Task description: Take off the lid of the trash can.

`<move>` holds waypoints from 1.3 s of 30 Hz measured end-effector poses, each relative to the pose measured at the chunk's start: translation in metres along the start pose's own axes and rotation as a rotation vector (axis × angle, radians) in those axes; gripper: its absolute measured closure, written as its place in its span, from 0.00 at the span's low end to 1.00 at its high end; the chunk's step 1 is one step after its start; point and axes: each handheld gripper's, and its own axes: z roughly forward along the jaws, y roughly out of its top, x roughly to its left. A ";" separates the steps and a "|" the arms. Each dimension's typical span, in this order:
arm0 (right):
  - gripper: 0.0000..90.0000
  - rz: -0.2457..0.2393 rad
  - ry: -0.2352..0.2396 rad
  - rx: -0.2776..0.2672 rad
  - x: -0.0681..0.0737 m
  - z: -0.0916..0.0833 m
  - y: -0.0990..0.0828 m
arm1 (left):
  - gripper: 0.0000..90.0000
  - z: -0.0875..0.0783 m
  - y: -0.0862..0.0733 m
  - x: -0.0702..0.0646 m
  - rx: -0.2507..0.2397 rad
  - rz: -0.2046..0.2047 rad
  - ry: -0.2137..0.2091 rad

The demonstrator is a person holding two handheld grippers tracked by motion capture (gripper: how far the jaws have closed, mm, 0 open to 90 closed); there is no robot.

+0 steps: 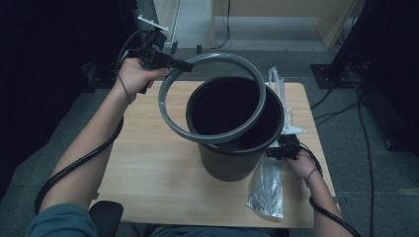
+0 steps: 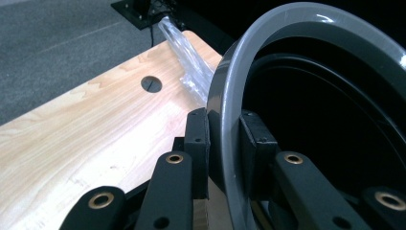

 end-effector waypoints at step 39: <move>0.17 0.006 -0.006 0.000 0.001 0.000 0.000 | 0.84 -0.055 -0.048 0.032 -0.024 -0.074 0.045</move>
